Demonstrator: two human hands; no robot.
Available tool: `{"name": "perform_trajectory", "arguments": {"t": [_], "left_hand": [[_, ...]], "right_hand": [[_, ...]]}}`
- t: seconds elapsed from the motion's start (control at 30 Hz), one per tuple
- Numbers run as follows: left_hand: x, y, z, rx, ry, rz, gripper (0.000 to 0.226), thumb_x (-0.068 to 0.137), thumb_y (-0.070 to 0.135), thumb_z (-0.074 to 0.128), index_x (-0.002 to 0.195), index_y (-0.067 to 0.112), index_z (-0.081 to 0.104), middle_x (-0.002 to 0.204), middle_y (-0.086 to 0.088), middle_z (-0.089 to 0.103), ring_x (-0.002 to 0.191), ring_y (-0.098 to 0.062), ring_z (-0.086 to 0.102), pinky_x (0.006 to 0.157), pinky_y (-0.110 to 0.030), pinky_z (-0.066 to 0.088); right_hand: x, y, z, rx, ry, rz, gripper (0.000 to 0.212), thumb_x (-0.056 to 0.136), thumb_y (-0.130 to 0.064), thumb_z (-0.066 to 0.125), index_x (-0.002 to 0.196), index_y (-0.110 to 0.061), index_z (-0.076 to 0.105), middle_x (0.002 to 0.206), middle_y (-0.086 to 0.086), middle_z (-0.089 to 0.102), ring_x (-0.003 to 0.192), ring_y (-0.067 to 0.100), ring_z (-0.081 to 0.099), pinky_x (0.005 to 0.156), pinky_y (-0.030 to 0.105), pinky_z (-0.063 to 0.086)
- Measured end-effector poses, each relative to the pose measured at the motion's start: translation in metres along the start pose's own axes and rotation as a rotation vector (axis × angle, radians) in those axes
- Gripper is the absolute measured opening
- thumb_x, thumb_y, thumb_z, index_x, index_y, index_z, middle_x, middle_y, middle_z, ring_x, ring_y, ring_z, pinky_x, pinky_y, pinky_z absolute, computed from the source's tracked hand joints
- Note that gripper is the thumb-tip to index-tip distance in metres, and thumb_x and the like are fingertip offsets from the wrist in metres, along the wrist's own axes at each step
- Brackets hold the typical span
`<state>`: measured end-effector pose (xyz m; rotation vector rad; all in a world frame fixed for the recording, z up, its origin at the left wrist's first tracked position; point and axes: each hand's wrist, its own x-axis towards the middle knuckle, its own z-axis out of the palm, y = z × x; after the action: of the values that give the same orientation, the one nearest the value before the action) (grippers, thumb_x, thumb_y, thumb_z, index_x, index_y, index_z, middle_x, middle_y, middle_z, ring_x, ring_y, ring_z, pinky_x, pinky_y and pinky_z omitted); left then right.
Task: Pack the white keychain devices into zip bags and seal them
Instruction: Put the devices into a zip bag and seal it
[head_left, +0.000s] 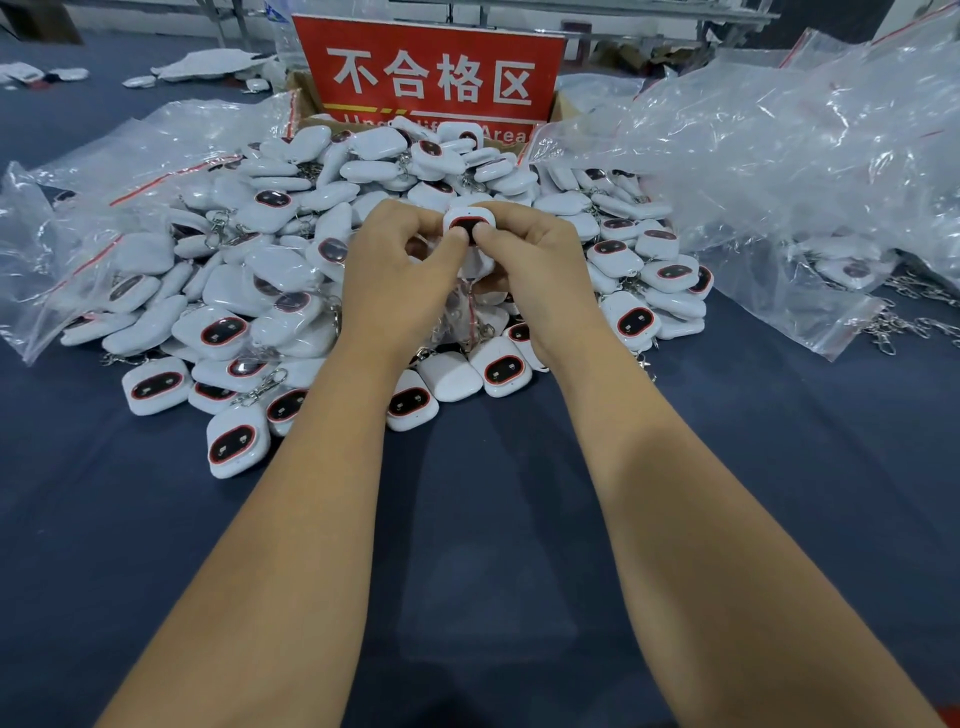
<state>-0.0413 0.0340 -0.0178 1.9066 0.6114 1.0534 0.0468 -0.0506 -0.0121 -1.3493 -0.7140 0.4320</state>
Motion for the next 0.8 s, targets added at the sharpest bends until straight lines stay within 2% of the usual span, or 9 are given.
{"name": "perform_trajectory", "arguments": {"t": [0.13, 0.27, 0.4, 0.5, 0.67, 0.8], "left_hand": [[-0.0020, 0.0023, -0.0003, -0.007, -0.014, -0.013, 0.010, 0.090, 0.032, 0.062, 0.081, 0.036, 0.062, 0.097, 0.012, 0.058, 0.088, 0.000, 0.058, 0.085, -0.032, 0.054], [-0.0011, 0.0012, 0.0002, -0.002, -0.022, -0.007, 0.009, 0.092, 0.032, 0.061, 0.085, 0.030, 0.066, 0.098, 0.010, 0.058, 0.091, -0.006, 0.059, 0.086, -0.033, 0.052], [0.0003, -0.0024, 0.0008, 0.078, 0.002, 0.058, 0.015, 0.093, 0.025, 0.060, 0.088, 0.013, 0.067, 0.096, 0.004, 0.056, 0.087, -0.006, 0.055, 0.078, -0.020, 0.045], [0.0013, -0.0019, 0.0000, 0.114, -0.007, 0.097, 0.013, 0.093, 0.021, 0.062, 0.088, 0.011, 0.068, 0.094, 0.004, 0.055, 0.081, 0.001, 0.050, 0.073, -0.010, 0.039], [0.0004, 0.0015, -0.0023, 0.107, -0.038, 0.095, 0.008, 0.094, 0.025, 0.063, 0.087, 0.022, 0.067, 0.092, 0.009, 0.054, 0.088, -0.005, 0.052, 0.078, -0.013, 0.041], [0.0000, 0.0023, -0.0020, 0.082, -0.042, 0.055, 0.009, 0.095, 0.026, 0.062, 0.089, 0.020, 0.067, 0.094, 0.010, 0.054, 0.090, -0.006, 0.054, 0.080, -0.016, 0.043]], "right_hand": [[-0.0001, -0.0001, 0.0005, -0.025, 0.027, -0.019, 0.022, 0.093, -0.005, 0.059, 0.091, -0.021, 0.075, 0.078, 0.004, 0.074, 0.073, 0.016, 0.068, 0.056, 0.021, 0.049], [-0.0007, -0.0014, -0.0001, -0.008, 0.014, -0.013, 0.023, 0.092, -0.003, 0.058, 0.093, -0.017, 0.075, 0.083, 0.004, 0.074, 0.079, 0.016, 0.069, 0.063, 0.025, 0.052], [-0.0026, -0.0024, 0.0026, 0.042, -0.036, 0.013, 0.026, 0.091, 0.001, 0.054, 0.093, -0.015, 0.075, 0.079, 0.001, 0.072, 0.070, 0.010, 0.065, 0.056, 0.019, 0.050], [-0.0024, -0.0016, 0.0030, 0.038, -0.025, 0.015, 0.026, 0.090, 0.003, 0.054, 0.098, -0.011, 0.074, 0.084, 0.004, 0.072, 0.074, 0.011, 0.065, 0.058, 0.019, 0.050], [-0.0023, -0.0027, -0.0008, 0.059, -0.012, 0.001, 0.034, 0.090, 0.002, 0.054, 0.083, -0.024, 0.075, 0.073, -0.006, 0.073, 0.067, 0.006, 0.067, 0.054, 0.019, 0.050], [-0.0017, -0.0021, -0.0007, 0.044, -0.016, 0.005, 0.034, 0.090, 0.001, 0.055, 0.082, -0.025, 0.074, 0.072, -0.006, 0.073, 0.067, 0.006, 0.067, 0.055, 0.020, 0.051]]}}
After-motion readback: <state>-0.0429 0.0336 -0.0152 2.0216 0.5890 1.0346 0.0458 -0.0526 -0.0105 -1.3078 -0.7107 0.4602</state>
